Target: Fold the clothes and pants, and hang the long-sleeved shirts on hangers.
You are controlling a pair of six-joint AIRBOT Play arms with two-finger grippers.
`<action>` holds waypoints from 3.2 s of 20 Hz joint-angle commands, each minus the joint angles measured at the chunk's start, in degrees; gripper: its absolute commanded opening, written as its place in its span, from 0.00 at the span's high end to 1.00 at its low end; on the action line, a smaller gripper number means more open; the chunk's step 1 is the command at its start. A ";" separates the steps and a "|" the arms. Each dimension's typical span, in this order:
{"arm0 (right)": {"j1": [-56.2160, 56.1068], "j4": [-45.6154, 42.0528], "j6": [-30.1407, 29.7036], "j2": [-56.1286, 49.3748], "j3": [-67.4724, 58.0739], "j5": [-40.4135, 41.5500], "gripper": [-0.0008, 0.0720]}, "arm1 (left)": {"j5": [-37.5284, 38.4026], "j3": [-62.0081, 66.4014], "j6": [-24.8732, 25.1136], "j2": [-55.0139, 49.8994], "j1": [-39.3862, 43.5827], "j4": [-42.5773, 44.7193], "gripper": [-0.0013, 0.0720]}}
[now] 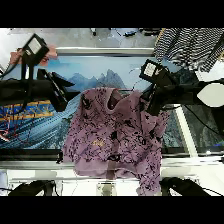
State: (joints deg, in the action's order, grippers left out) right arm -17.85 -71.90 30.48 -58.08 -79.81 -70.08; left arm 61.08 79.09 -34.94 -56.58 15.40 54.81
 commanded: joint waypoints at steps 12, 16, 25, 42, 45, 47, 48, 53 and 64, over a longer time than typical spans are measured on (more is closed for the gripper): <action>0.00 11.54 -7.72 3.43 -0.07 -2.45 0.95 | 4.44 -0.02 33.81 -8.02 -0.76 -16.24 0.94; 0.00 10.19 -7.48 3.43 -0.07 -1.77 0.95 | 0.13 0.00 34.07 -8.35 -0.76 -18.08 0.94; 1.57 -4.04 3.39 5.73 -0.07 2.69 0.57 | -7.45 0.35 28.89 -7.02 -2.82 -16.70 0.95; 0.72 -8.37 28.61 -0.68 8.85 19.91 0.48 | -9.07 0.35 24.22 -2.36 -4.33 -17.57 0.95; -0.11 -9.81 36.63 -2.29 8.85 27.28 0.49 | -9.05 0.35 24.22 -1.40 -4.37 -17.57 0.95; -0.11 -10.75 37.48 -2.40 8.85 28.11 0.48 | -9.07 0.35 24.22 -0.96 -4.37 -17.59 0.95; -0.11 -11.23 37.48 -2.45 8.87 27.89 0.48 | -9.07 0.35 24.22 -0.87 -4.37 -17.59 0.95; -0.09 -13.68 37.44 -2.45 8.85 29.42 0.95 | -9.05 0.35 24.22 -0.83 -4.33 -17.62 0.95; 11.65 3.96 -1.20 1.55 -2.82 10.82 0.47 | -8.96 0.35 29.18 -0.22 -4.57 -16.96 0.95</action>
State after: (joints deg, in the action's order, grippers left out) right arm -9.50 -80.42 47.94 -56.95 -79.50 -50.35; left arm 52.25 79.37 -8.34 -57.23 10.85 37.87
